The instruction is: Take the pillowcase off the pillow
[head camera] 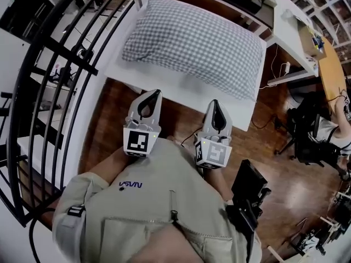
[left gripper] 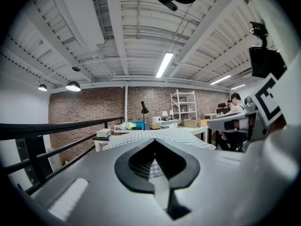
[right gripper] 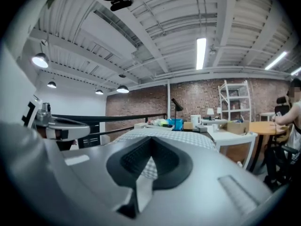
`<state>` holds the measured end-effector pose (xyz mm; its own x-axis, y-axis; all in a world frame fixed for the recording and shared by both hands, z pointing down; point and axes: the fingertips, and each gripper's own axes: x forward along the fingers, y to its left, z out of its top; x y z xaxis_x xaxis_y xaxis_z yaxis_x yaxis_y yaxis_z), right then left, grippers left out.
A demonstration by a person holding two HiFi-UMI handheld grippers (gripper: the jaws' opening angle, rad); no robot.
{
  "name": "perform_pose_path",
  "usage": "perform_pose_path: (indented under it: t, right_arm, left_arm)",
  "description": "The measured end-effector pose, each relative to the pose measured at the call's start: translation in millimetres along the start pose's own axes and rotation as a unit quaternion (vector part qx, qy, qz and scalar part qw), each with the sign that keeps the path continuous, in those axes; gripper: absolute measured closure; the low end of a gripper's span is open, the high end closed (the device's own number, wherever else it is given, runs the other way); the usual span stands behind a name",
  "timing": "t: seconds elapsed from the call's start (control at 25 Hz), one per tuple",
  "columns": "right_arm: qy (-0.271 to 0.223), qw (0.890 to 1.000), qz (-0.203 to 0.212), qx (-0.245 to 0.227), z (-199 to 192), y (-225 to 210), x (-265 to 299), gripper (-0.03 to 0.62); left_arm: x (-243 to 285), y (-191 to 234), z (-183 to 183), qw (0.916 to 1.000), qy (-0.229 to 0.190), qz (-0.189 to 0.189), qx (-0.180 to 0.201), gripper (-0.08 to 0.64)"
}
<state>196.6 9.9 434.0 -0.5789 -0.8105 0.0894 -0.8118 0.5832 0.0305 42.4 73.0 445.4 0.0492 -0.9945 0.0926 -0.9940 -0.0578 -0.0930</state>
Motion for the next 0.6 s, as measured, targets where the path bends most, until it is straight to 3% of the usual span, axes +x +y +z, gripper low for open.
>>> perform_pose_path:
  t: [0.36, 0.6]
  right_arm:
    - [0.011, 0.999, -0.017, -0.027, 21, 51, 93, 0.589]
    - [0.033, 0.998, 0.006, -0.046, 29, 98, 160, 0.588]
  left_arm:
    - [59, 91, 3, 0.9993, -0.014, -0.036, -0.003, 0.554]
    - [79, 163, -2, 0.9997, 0.000, -0.023, -0.009, 0.554]
